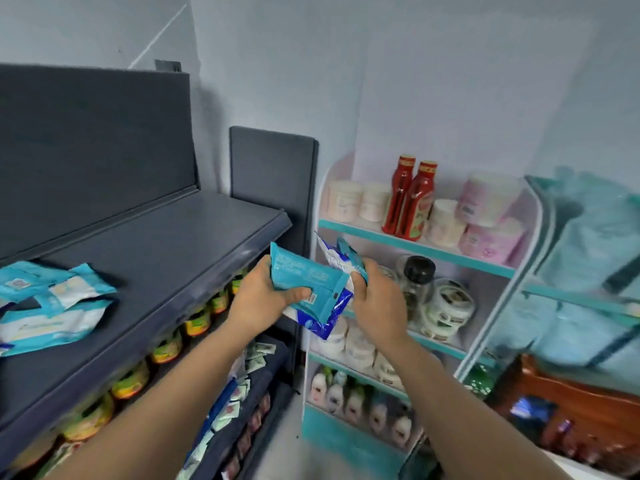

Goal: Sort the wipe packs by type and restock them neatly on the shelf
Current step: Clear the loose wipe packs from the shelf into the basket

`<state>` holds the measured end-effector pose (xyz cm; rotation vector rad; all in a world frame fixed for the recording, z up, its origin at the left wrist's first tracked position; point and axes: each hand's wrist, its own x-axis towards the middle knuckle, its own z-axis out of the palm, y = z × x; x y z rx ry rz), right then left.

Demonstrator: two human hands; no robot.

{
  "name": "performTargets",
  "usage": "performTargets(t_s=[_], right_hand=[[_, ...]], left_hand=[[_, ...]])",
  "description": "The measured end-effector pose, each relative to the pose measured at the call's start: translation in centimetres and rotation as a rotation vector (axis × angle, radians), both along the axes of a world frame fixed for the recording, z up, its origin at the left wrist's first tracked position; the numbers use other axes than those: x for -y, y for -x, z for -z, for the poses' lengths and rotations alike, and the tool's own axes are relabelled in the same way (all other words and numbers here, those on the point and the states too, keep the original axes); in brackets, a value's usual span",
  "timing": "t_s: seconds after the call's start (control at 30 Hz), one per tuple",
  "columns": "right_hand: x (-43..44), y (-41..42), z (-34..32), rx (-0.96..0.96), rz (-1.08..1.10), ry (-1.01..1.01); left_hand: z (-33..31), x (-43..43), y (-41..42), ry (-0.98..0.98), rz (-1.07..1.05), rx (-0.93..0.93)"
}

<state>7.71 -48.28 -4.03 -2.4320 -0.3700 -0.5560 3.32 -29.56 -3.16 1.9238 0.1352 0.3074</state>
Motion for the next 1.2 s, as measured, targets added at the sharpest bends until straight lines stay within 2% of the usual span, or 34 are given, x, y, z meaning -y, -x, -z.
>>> performTargets(t_s=[0.37,0.67,1.0,1.2], right_hand=[[24.1,8.2,4.7,-0.193,0.202,0.075],[37.1,11.5,10.0,-0.385,0.357,0.128],[44.3,11.9,18.9,-0.812,0.423,0.279],[46.7,12.2,24.9,-1.022,0.314,0.280]], left_hand=[[6.0,23.8,3.0,0.019,0.271,-0.168],[11.0,37.2,3.1,-0.072,0.466,-0.327],[20.9,44.8,0.0,-0.362,0.752,-0.510],[28.1,48.0,1.7,-0.615,0.834,-0.697]])
